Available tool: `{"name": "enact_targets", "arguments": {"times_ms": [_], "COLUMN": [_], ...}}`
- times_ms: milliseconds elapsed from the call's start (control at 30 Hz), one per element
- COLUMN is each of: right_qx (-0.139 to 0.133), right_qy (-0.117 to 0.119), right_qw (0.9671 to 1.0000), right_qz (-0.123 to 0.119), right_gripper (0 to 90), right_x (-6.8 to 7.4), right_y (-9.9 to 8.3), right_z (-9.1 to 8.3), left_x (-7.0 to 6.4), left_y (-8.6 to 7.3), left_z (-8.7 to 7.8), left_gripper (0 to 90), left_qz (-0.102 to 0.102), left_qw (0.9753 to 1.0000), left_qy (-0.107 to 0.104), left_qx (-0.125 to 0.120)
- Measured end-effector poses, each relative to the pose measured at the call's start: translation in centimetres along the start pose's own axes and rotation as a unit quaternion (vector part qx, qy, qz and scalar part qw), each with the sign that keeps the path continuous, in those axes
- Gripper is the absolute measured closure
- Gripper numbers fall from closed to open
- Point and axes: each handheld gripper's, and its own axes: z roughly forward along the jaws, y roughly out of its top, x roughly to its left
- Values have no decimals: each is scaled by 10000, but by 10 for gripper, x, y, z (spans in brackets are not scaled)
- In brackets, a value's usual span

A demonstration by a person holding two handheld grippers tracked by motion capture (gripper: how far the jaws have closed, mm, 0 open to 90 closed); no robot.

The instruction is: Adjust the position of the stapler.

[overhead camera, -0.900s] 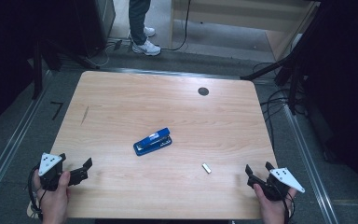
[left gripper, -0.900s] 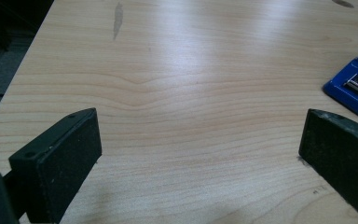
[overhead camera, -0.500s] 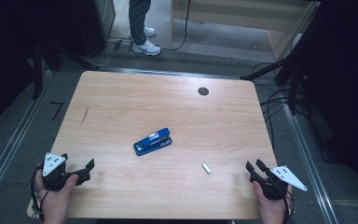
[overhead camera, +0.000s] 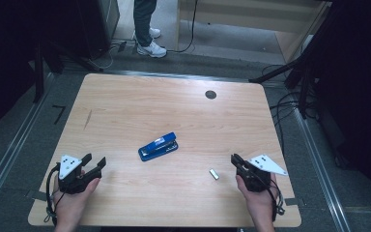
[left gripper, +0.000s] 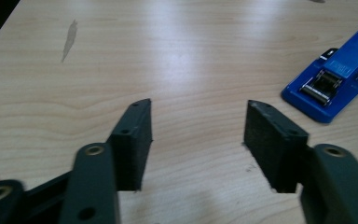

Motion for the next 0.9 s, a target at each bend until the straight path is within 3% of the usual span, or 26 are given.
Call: {"name": "enact_targets", "arguments": {"times_ms": [33, 333, 467, 600, 733, 900], "right_qx": [25, 160, 222, 252, 299, 341], "right_qy": [69, 292, 456, 551, 646, 702], "right_qw": [10000, 9993, 9984, 9976, 9968, 9962], "right_qz": [-47, -194, -245, -350, -358, -373], "right_gripper": [867, 900, 900, 900, 900, 900], "right_x": [8, 29, 40, 51, 60, 68], "right_y": [6, 23, 31, 37, 43, 47], "right_z": [8, 40, 58, 75, 88, 102], "left_x": [-2, -17, -27, -39, -47, -54], "left_y": [1, 5, 6, 5, 4, 7], "left_z": [1, 10, 22, 33, 42, 48], "left_gripper": [557, 728, 807, 891, 900, 900], "left_qz": [4, 67, 112, 305, 265, 280], "left_qw": [10000, 9985, 9969, 9944, 9922, 9895], "left_qy": [-53, -513, -686, -848, -962, -1178], "left_qx": [-12, 162, 372, 548, 753, 794]}}
